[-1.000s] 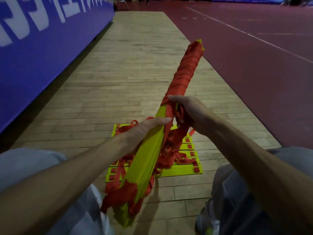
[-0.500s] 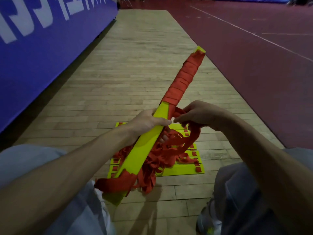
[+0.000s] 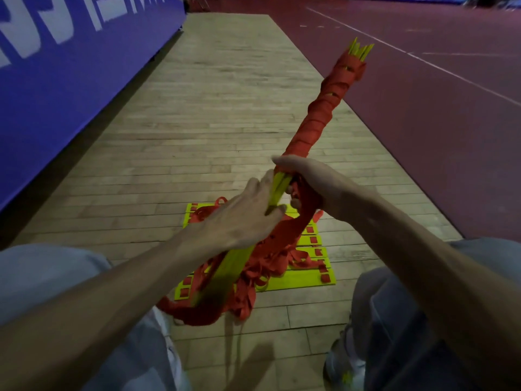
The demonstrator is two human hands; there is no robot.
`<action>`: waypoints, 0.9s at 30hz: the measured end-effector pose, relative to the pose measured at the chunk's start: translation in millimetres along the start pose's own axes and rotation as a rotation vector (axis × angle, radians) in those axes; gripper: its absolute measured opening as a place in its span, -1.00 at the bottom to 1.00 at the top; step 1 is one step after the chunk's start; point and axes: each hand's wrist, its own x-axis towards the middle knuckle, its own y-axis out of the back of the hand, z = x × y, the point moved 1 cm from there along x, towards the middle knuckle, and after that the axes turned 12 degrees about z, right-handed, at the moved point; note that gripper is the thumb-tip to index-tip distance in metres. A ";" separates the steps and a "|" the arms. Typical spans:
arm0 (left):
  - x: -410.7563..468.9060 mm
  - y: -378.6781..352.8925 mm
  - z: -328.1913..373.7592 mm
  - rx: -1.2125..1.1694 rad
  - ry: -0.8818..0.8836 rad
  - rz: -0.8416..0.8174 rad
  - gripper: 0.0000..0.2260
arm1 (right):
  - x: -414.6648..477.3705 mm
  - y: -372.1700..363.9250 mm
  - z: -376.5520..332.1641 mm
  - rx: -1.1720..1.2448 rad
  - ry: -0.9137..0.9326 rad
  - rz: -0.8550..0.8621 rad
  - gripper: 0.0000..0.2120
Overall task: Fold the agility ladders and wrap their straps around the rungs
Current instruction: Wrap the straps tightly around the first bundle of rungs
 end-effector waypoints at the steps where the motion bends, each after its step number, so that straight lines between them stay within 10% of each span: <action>1: -2.6 0.5 3.1 -0.039 -0.025 -0.033 -0.36 | 0.7 -0.2 1.1 -0.052 0.035 0.052 -0.67; 6: 7.1 8.9 0.5 -0.337 0.020 0.066 -0.65 | 6.1 2.1 7.2 -0.198 0.159 0.219 -0.68; 12: 33.2 39.7 -10.1 -0.823 0.445 0.491 -0.74 | 4.0 -6.3 7.3 -0.162 0.253 -0.024 -0.68; 21: 36.8 45.4 3.4 -1.522 0.362 0.093 -0.75 | -15.1 -24.3 -1.5 -0.212 0.329 -0.472 -0.75; 27: 41.7 46.6 5.5 -1.437 0.425 0.260 -0.91 | -5.2 -18.9 6.2 -0.457 0.363 -0.435 -0.69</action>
